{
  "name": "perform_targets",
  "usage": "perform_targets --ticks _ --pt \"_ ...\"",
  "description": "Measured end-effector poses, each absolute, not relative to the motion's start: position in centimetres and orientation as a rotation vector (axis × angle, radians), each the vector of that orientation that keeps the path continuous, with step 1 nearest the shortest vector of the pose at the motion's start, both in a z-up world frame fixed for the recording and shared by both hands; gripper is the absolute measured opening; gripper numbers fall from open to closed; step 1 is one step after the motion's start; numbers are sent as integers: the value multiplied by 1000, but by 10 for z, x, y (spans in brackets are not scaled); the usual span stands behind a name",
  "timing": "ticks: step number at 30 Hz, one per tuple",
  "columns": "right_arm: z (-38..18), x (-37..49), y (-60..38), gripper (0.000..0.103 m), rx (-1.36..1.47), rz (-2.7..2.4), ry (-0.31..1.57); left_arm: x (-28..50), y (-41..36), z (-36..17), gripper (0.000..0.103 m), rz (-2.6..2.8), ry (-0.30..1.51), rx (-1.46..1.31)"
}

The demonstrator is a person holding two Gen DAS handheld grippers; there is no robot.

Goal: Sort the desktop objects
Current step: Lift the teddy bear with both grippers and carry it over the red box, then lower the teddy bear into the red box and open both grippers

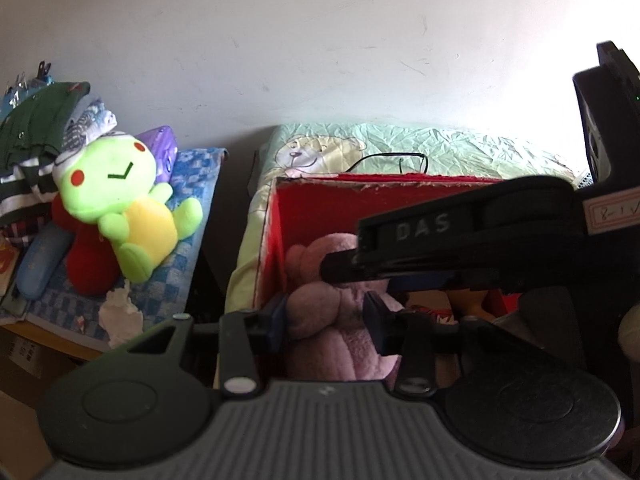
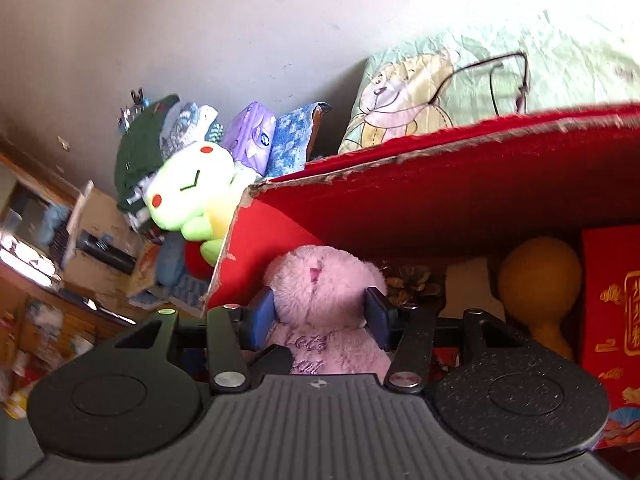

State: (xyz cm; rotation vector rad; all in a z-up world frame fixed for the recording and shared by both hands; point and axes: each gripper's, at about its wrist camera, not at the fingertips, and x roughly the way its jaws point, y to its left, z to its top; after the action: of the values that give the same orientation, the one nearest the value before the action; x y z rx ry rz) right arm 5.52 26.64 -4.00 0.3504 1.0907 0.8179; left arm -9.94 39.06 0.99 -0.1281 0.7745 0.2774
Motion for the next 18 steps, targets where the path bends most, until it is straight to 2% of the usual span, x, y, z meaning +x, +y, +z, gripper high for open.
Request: perform_targets --ticks 6,9,11,15,16,18 --pt "-35 58 236 51 406 812 1131 -117 388 25 49 285 739 -115" --pt "-34 56 220 40 413 789 1163 -126 381 35 47 274 710 -108" --pt "-34 52 217 28 373 764 1200 -129 376 43 47 236 690 -117" --pt "-43 46 224 25 328 765 1249 -120 365 37 47 135 731 -154" --pt "-45 45 227 21 332 778 1258 -118 363 32 42 136 750 -151" --pt "-51 43 230 18 356 808 1281 -115 365 22 42 155 780 -152"
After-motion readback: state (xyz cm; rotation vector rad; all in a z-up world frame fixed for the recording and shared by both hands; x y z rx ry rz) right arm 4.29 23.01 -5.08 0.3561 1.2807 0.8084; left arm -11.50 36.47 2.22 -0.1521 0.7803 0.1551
